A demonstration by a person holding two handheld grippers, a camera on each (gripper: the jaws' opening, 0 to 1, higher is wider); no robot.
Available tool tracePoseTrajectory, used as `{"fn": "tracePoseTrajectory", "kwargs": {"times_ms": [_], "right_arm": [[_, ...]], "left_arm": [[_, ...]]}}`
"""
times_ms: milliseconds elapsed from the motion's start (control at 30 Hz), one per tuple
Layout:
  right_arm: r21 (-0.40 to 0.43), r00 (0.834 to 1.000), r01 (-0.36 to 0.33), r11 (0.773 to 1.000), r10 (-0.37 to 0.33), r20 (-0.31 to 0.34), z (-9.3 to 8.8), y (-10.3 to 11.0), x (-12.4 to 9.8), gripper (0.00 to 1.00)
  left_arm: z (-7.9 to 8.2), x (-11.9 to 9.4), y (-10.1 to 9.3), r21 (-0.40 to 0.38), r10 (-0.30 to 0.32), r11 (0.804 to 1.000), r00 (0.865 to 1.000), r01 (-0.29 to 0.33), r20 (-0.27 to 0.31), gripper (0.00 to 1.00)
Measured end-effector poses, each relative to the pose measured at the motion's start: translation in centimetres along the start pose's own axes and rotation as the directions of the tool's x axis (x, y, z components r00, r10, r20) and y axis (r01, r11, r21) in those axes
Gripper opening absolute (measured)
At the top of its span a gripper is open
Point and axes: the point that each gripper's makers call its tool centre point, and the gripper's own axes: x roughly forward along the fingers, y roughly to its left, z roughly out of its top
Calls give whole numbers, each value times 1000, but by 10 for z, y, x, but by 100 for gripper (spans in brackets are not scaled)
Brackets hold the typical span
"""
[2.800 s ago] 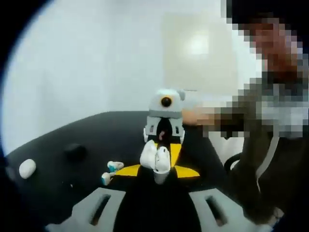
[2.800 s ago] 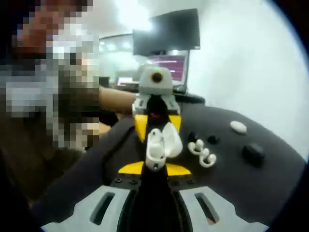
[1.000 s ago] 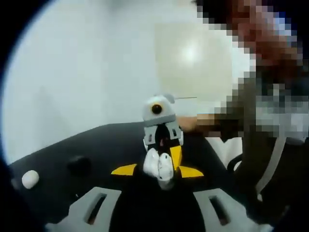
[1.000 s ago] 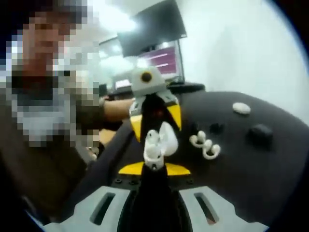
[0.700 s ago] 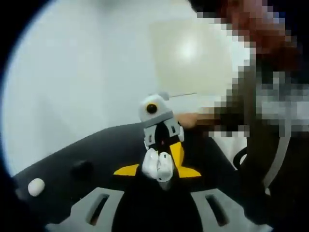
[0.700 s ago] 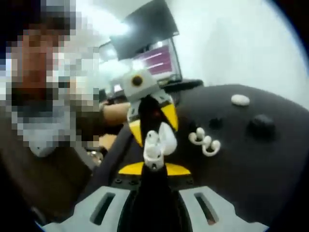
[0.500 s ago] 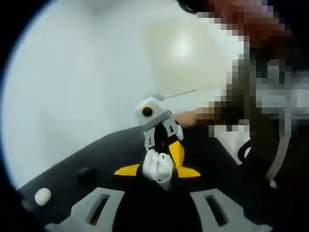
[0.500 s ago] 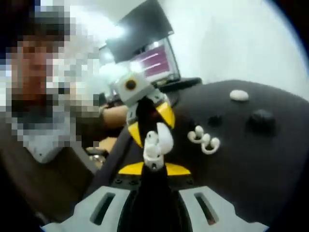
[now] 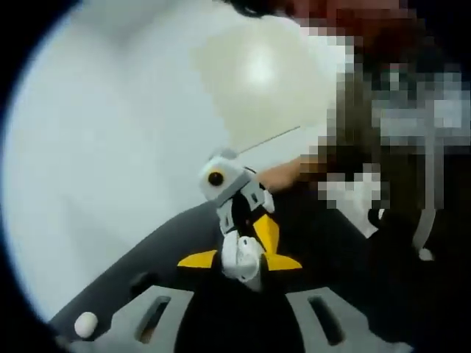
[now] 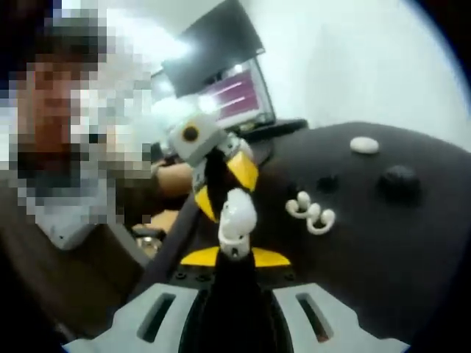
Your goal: Pick up three earphones and place each one into its charging case using tactile feedback, ensure that each earphone is properly inserted and securely positioned inside the case.
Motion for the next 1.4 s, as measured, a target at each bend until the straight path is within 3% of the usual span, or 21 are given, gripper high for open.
{"fn": "tracePoseTrajectory", "kwargs": {"times_ms": [167, 300, 333, 367, 400, 467, 567, 767, 833, 933, 1033, 1100, 1233, 1400], "right_arm": [[9, 1000, 0, 1000, -1, 7, 1, 0, 0, 16], [3, 1000, 1, 1000, -1, 4, 0, 1, 0, 16], [2, 1000, 1, 1000, -1, 4, 0, 1, 0, 16], [-1, 1000, 2, 1000, -2, 5, 0, 1, -1, 16], [-6, 1000, 2, 1000, -2, 5, 0, 1, -1, 16], [-22, 1000, 5, 1000, -5, 5, 0, 1, -1, 16], [-31, 1000, 7, 999, -7, 5, 0, 1, -1, 16], [-31, 1000, 7, 999, -7, 3, 0, 0, -1, 16], [-30, 1000, 7, 1000, -7, 3, 0, -1, -2, 16], [-24, 1000, 5, 1000, -5, 1, 0, -1, -1, 16], [-28, 1000, 7, 1000, -7, 1, 0, -1, -1, 16], [-35, 1000, 9, 999, -9, 0, 0, -1, -1, 16], [-8, 1000, 5, 1000, -5, -4, 0, -2, -1, 16], [21, 1000, -1, 1000, 1, -1, 1, -2, 0, 16]], "left_arm": [[4, -3, 3, -2, 12, 1000, 1000, -12, 24, 12], [2, -1, 2, 18, 18, 1000, 1000, -18, 9, 18], [5, -3, 9, -19, 46, 999, 999, -46, 24, 23], [9, -6, 16, -122, 71, 990, 996, -64, 51, 27], [11, -8, 20, -230, 76, 971, 994, -56, 77, 29], [12, -10, 24, -357, 56, 934, 993, -15, 106, 32], [-2, -6, 25, -405, 22, 914, 999, -5, 38, 35], [-16, 6, 14, -424, -46, 905, 998, 27, -35, 37], [-19, 8, 12, -414, -54, 910, 997, 28, -50, 35], [-25, 8, 8, -351, -55, 936, 995, 22, -87, 29], [-26, 11, 2, -338, -68, 940, 993, 31, -98, 27], [-25, 9, 2, -314, -65, 949, 993, 30, -99, 27], [-20, 7, 3, -193, -39, 981, 996, 22, -85, 27], [-15, 4, 2, -169, -31, 985, 997, 19, -64, 23]]}}
